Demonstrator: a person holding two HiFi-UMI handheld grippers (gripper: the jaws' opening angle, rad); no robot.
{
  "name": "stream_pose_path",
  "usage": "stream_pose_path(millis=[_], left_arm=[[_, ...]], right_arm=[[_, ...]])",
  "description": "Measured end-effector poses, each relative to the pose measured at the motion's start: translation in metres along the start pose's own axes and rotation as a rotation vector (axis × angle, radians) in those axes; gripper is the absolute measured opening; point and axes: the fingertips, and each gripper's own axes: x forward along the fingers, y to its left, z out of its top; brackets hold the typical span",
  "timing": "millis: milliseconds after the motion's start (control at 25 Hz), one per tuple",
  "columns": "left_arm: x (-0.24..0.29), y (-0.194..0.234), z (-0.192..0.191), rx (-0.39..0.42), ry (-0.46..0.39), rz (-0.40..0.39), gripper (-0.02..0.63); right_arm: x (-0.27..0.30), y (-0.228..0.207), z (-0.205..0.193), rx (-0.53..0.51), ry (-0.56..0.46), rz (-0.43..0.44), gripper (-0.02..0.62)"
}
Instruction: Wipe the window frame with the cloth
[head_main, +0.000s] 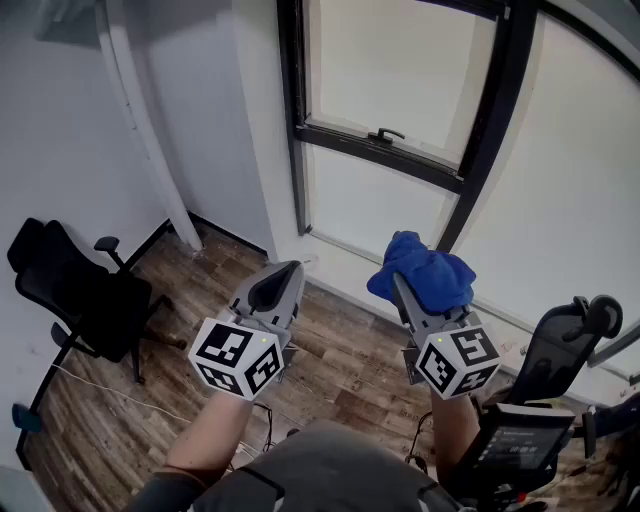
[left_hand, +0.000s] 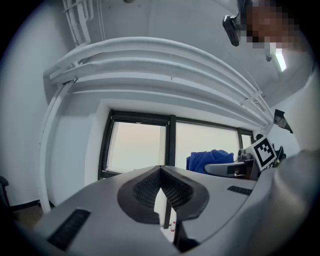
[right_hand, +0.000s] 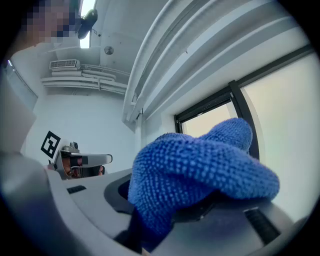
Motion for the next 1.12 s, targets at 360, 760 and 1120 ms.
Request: stream_pose_path(millis=[360, 760, 1120], left_arm=[[0.000, -0.001, -0.001, -0.007, 0.008, 0.002, 0.005], [-0.013, 0.027, -0.007, -0.015, 0.014, -0.003, 0.005], [-0.016, 0.079, -0.024, -0.029, 0.003, -0.037, 0.005]], right_arm=[[0.001, 0.001, 0.000, 0.008, 0.003, 0.011, 0.153], [0.020, 0.018, -0.007, 0.050, -0.011, -0.008, 0.155], [0.053, 0.044, -0.028, 0.026, 0.021, -0.053, 0.155]])
